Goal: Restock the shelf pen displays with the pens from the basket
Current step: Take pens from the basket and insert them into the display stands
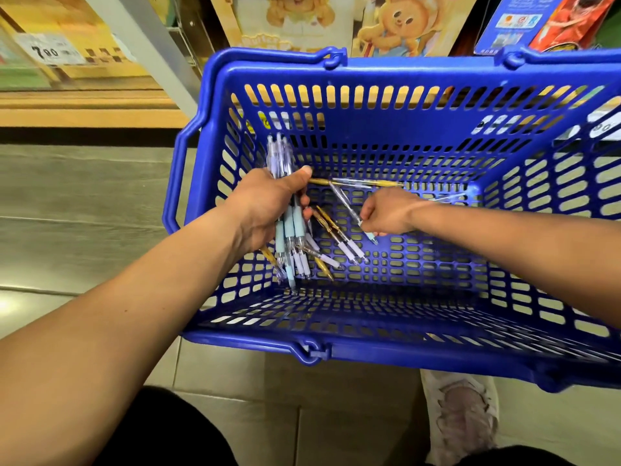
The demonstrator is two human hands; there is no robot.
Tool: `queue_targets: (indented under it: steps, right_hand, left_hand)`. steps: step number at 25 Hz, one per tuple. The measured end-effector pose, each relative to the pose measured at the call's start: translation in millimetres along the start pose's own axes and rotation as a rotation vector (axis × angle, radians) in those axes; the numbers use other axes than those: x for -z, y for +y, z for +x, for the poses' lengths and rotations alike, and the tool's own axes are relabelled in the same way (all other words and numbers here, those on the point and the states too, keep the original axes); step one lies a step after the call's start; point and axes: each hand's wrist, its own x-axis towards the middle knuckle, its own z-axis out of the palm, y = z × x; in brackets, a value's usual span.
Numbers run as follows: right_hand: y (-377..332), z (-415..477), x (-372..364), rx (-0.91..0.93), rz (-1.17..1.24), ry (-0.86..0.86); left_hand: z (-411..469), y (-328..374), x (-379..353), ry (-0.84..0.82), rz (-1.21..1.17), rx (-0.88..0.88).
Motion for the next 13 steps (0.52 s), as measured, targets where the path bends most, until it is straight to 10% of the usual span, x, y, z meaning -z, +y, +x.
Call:
queue_targets:
  steps: [6, 13]
  right_hand:
    - [-27.9, -37.0, 9.5, 0.237, 0.826, -0.089]
    - [-66.8, -51.8, -2.8, 0.298, 0.709, 0.113]
  left_hand:
    - [5.7, -8.2, -6.4, 0.145, -0.001, -0.028]
    - [-5.4, -8.1, -19.7, 0.071, 0.001, -0.014]
